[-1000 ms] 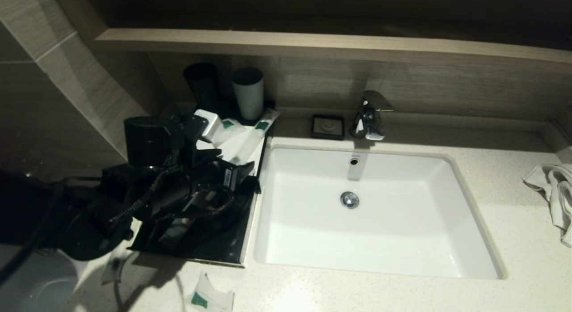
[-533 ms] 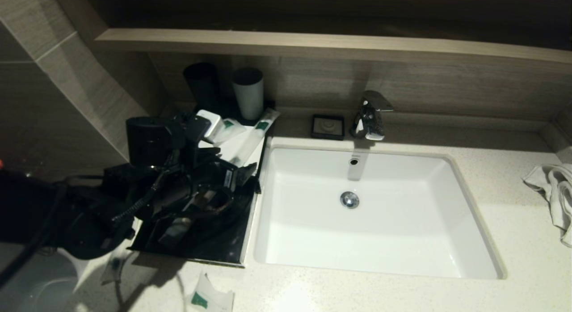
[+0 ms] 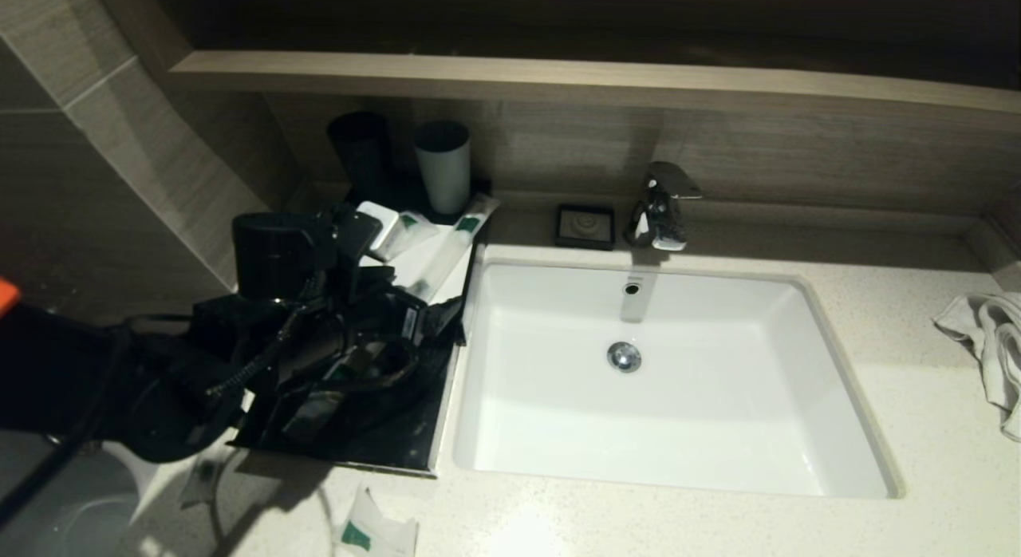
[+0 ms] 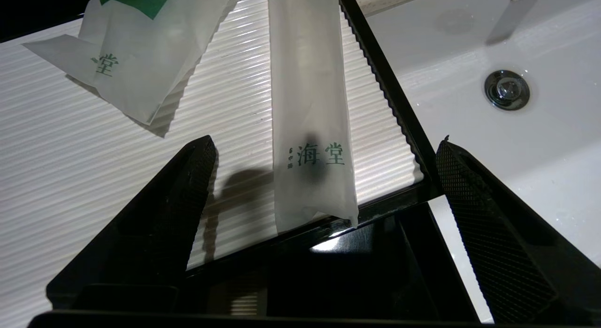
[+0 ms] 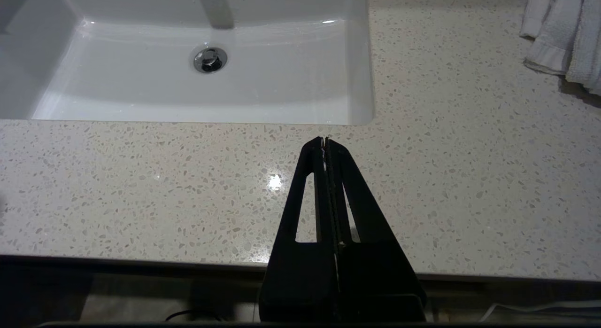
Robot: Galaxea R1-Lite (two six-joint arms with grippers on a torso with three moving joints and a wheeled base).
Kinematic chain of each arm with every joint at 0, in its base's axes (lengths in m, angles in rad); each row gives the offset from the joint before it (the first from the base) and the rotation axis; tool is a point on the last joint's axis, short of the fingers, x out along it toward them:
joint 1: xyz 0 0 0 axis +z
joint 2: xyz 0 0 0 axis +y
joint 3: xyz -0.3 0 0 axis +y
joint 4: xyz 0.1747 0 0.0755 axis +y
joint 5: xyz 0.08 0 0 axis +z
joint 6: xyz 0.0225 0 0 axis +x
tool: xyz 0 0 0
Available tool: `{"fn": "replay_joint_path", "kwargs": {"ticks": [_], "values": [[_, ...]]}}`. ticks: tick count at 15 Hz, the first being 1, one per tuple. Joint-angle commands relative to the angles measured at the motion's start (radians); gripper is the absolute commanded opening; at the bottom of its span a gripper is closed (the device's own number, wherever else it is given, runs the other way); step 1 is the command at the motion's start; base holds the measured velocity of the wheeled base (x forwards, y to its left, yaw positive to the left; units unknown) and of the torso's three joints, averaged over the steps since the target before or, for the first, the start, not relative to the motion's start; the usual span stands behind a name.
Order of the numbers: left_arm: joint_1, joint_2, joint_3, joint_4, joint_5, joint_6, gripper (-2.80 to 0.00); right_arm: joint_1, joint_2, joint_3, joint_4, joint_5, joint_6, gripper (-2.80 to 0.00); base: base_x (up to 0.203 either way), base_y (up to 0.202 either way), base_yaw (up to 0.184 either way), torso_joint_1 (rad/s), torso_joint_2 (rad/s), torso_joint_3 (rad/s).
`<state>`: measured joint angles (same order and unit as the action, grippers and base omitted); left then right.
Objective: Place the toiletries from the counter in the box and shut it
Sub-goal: Pick up the bathroom toiletry
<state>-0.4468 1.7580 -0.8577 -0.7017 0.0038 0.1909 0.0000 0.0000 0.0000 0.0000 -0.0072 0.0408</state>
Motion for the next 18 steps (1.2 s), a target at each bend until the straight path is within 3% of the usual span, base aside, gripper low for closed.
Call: {"fn": "replay_joint_path", "kwargs": {"ticks": [1, 16, 17, 18], "values": [[0.0, 0.005, 0.0, -0.005, 0.001, 0.001, 0.0, 0.0, 0.002, 0.0, 0.0, 0.0, 0.0, -2.8, 0.0, 0.0, 0.0, 0.0, 0.0, 0.0], [0.0, 0.014, 0.0, -0.007, 0.004, -0.002, 0.0, 0.0, 0.002, 0.0, 0.0, 0.0, -0.001, -2.8, 0.0, 0.0, 0.0, 0.0, 0.0, 0.0], [0.0, 0.014, 0.0, -0.007, 0.004, -0.001, -2.8, 0.0, 0.002, 0.0, 0.0, 0.0, -0.001, -2.8, 0.0, 0.0, 0.0, 0.0, 0.0, 0.0], [0.001, 0.014, -0.001, -0.007, 0.003, -0.001, -2.8, 0.0, 0.002, 0.0, 0.0, 0.0, 0.001, -2.8, 0.0, 0.0, 0.0, 0.0, 0.0, 0.0]]}}
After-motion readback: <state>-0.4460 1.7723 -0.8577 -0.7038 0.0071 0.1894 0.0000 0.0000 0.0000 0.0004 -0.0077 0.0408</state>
